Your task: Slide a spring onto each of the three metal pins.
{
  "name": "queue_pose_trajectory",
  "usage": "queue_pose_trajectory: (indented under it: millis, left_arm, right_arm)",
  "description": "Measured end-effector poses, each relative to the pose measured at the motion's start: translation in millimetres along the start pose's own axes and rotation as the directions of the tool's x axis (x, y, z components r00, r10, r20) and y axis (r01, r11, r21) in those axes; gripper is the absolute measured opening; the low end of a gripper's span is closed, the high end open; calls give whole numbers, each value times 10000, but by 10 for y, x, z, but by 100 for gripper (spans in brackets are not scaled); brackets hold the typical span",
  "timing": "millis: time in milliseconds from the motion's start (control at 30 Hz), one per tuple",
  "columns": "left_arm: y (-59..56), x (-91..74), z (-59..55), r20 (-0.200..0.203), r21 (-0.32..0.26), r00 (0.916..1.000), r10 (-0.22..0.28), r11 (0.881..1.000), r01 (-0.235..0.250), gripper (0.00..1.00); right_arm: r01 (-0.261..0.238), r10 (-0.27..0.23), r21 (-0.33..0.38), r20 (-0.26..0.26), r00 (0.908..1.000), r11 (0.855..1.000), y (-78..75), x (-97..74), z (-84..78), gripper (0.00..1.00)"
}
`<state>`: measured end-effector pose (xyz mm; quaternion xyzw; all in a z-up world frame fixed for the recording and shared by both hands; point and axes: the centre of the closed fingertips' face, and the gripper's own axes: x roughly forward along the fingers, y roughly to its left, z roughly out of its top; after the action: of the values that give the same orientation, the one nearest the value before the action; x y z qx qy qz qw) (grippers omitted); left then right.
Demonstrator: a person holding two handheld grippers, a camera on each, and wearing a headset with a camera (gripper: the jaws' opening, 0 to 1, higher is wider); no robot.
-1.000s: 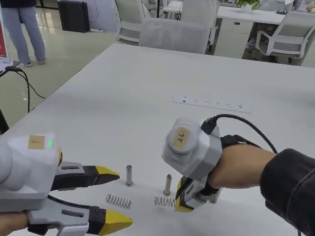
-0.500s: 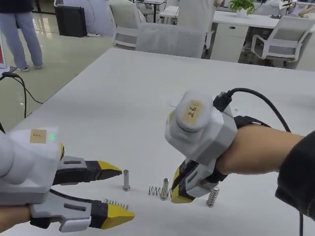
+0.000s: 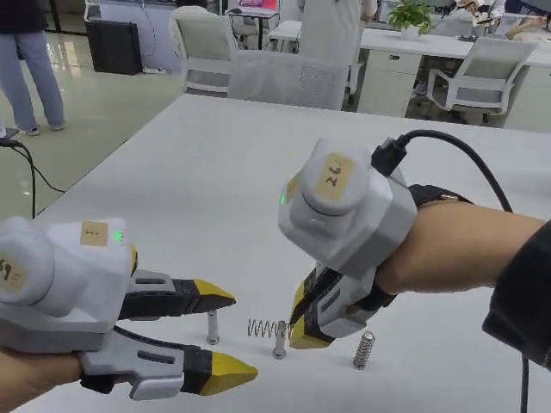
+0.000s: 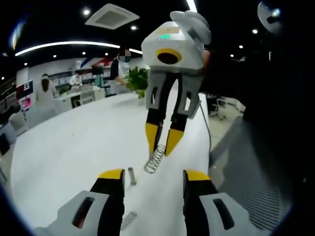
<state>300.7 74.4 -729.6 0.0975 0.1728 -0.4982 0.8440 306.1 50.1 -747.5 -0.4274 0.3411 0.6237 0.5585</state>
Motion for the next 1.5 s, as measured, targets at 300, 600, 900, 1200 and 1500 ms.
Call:
queue_pose_trajectory:
  millis: [300, 600, 900, 1200, 1500]
  left_arm:
    - [-46, 37, 27, 296, -79, 9994, -174, 9998, 177, 31]
    - [-93, 69, 8, 290, -1, 9986, -433, 9991, 433, 19]
    - [-120, 77, -13, 265, 73, 9978, -603, 9982, 601, 7]
    - [-135, 74, -24, 238, 135, 9976, -646, 9978, 643, 3]
    - [-182, 76, -39, 158, 113, 9964, -834, 9965, 833, 3]
  right_arm:
    - [-259, 258, -526, -24, 9997, 9983, 67, -2, 52, 8]
    - [-332, 332, -1047, -23, 9994, 9939, 99, 7, 56, 8]
    - [-377, 382, -1351, 14, 9993, 9901, 120, 24, 78, 8]
    - [-380, 392, -1481, 58, 9992, 9882, 134, 32, 84, 8]
    - [-492, 513, -1411, 114, 9986, 9888, 152, 47, 69, 9]
